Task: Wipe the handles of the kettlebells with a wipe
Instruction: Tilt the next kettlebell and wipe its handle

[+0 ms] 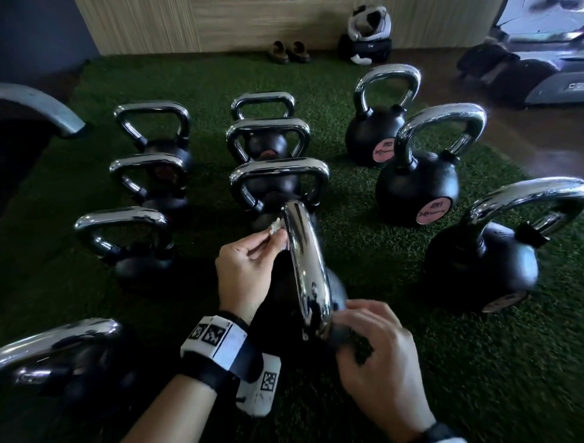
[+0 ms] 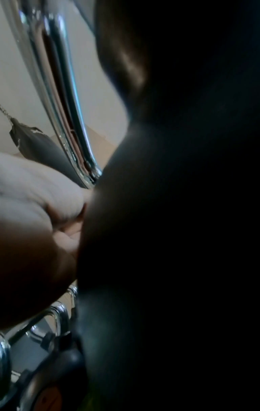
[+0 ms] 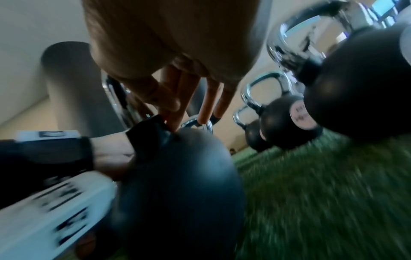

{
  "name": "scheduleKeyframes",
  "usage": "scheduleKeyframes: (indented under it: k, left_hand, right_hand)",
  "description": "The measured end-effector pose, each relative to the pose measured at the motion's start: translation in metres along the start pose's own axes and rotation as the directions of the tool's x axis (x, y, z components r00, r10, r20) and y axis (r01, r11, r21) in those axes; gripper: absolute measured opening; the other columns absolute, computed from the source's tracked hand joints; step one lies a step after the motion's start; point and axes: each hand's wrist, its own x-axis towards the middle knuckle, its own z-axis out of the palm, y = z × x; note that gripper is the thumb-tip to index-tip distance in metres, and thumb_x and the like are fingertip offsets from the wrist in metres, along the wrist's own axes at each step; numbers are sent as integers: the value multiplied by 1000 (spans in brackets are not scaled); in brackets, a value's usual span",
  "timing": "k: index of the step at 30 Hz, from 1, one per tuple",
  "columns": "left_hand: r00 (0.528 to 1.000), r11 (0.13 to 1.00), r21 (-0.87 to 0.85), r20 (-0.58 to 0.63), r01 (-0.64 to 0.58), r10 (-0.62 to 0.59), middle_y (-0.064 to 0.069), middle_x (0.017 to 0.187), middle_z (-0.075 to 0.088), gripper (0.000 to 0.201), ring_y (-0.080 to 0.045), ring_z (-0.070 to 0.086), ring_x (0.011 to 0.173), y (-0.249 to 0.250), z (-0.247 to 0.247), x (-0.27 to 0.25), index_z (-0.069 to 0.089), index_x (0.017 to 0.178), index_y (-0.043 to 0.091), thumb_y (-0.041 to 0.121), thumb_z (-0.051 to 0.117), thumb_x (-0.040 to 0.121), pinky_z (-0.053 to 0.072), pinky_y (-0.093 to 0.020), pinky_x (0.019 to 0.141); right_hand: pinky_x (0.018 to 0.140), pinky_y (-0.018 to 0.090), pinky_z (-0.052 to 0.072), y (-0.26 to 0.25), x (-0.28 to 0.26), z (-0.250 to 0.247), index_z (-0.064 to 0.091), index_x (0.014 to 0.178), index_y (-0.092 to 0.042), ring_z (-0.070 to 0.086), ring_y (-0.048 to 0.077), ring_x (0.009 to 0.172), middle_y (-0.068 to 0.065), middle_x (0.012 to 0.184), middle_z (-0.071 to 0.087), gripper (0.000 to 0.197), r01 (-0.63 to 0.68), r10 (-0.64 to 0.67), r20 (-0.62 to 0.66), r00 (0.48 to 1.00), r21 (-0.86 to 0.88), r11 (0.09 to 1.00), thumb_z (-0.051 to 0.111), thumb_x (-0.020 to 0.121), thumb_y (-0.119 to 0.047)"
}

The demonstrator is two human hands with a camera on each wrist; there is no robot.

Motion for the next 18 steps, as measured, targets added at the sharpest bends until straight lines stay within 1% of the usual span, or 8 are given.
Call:
scheduleKeyframes:
  k: [3,5,7,9,11,14,16,18]
  left_hand:
    - [1000,999,43,28,4,-5,15,86,80,10,-4,76,91,9,-6,-12,81,87,29,31,73,94,57,-19,82]
    - [998,992,120,46,-40,34,26,85,76,8,4,74,90,11,-9,-16,79,92,34,27,74,93,56,-14,83]
    - [999,991,131,27,-35,31,27,83,75,13,9,73,88,11,-9,-13,81,101,24,18,78,89,56,-10,82]
    - [998,987,149,12,-64,63,12,94,79,19,7,73,87,14,-6,-9,81,106,11,14,79,88,56,-11,82]
    - [990,976,164,15,-140,140,3,102,78,22,9,72,89,18,-4,-9,79,108,4,10,79,88,55,-9,83]
    - [986,976,141,21,-167,166,6,99,76,20,15,69,88,24,-2,-9,79,108,2,6,77,89,52,-4,80]
    - [994,987,124,27,-105,102,0,102,79,20,9,72,89,26,-3,-2,79,108,4,8,77,89,56,-11,84]
    - [999,999,44,48,0,-3,-4,102,81,19,-7,77,94,27,-6,7,80,109,9,13,77,90,61,-33,91]
  right_hand:
    - [96,32,52,7,37,6,76,111,-26,63,13,109,-16,114,69,29,-25,25,25,999,19,1000,64,85,-26]
    - [110,33,44,16,58,19,64,135,-25,56,13,127,-6,136,63,58,-153,141,169,975,57,987,56,83,-50]
    - [119,35,36,26,66,35,53,147,-29,43,12,142,-3,151,51,68,-271,233,360,904,58,961,57,85,-56]
    - [120,41,36,33,65,47,49,148,-37,37,10,146,-7,155,44,60,-335,279,426,861,61,940,62,91,-52]
    - [118,43,37,37,62,51,47,148,-40,37,10,144,-11,153,43,60,-347,283,416,864,83,934,59,91,-54]
    - [117,43,37,38,62,51,46,148,-39,37,10,141,-13,150,44,56,-341,279,412,868,84,936,60,95,-50]
    - [117,43,37,39,62,52,46,148,-39,36,9,141,-14,149,45,60,-331,269,405,874,90,939,56,91,-56]
    - [117,43,38,38,61,53,46,148,-39,36,8,141,-14,150,45,65,-325,262,403,877,97,941,52,86,-60]
